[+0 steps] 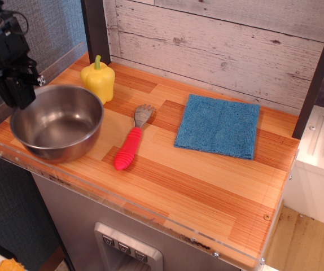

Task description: Place the steel pan towards the left of the red spoon.

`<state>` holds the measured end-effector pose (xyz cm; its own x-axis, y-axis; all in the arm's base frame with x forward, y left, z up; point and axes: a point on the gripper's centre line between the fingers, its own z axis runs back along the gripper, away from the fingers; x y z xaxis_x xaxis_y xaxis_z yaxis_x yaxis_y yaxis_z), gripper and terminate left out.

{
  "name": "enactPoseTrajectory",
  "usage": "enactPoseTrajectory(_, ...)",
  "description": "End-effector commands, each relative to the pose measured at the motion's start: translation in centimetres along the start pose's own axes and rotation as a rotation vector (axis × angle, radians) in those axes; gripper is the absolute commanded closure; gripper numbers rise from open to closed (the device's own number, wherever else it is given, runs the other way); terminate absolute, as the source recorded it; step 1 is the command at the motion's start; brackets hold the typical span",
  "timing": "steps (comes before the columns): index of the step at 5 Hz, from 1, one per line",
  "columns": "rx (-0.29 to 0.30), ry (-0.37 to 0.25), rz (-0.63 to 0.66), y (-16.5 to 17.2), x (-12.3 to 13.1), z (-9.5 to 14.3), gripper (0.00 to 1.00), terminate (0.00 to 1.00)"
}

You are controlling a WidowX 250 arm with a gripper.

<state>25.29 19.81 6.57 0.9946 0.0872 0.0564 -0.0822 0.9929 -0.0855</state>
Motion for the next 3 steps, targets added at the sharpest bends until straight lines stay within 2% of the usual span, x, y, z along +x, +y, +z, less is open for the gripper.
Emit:
enactPoseTrajectory(1,0.051,-0.086,-0.037,-1.1,-0.1,3.9,0.00,0.00)
enactPoseTrajectory(2,0.067,-0.123,-0.048,-2.7,0.1,5.2,0.00,0.00)
enactPoseTrajectory(3,0.082,-0.127,-0.091,-4.2,0.3,5.7,0.00,0.00)
